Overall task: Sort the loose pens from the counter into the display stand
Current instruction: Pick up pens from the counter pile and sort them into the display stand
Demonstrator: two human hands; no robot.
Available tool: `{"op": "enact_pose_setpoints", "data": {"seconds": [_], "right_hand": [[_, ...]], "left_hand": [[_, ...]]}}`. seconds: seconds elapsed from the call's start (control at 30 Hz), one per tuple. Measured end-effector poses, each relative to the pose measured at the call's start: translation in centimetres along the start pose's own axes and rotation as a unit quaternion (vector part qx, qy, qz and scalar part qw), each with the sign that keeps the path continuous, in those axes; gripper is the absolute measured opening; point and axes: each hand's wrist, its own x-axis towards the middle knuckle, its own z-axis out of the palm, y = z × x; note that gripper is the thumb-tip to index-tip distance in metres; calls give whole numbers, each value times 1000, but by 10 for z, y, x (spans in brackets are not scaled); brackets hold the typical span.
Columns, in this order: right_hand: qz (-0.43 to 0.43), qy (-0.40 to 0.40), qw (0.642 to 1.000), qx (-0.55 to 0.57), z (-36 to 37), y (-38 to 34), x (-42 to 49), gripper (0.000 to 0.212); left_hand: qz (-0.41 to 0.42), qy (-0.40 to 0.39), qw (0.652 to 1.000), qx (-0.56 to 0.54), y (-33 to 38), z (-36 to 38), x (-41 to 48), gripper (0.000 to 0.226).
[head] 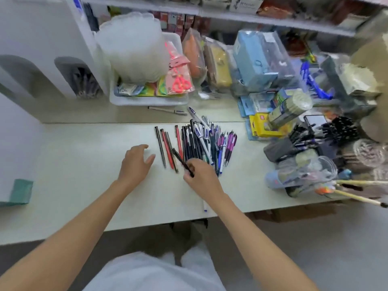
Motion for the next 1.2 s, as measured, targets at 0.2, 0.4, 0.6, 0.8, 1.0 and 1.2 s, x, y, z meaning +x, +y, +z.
{"op": "enact_pose_setpoints", "data": {"seconds": [0.2,0.4,0.6,0.8,1.0,1.2], "right_hand": [[-2,78,994,71,-26,15,55,33],[35,115,992,38,-37,87,73,58],[9,88,996,-15,-7,115,77,66],[-5,114,993,-37,1,120,78,65],[-1,111,993,-28,3,121,78,64],[-3,102,994,-25,0,119,78,64]], "left_hand": [[-77,-5,995,-70,46,25,18,84],[-174,33,979,-100,123,66,17,97],[-213,98,963,-134,157,102,23,116],[-177,150,965,-124,157,111,24,109],[-142,142,967,-157,140,101,30,69],[-123,124,946,-271,120,76,25,43]]}}
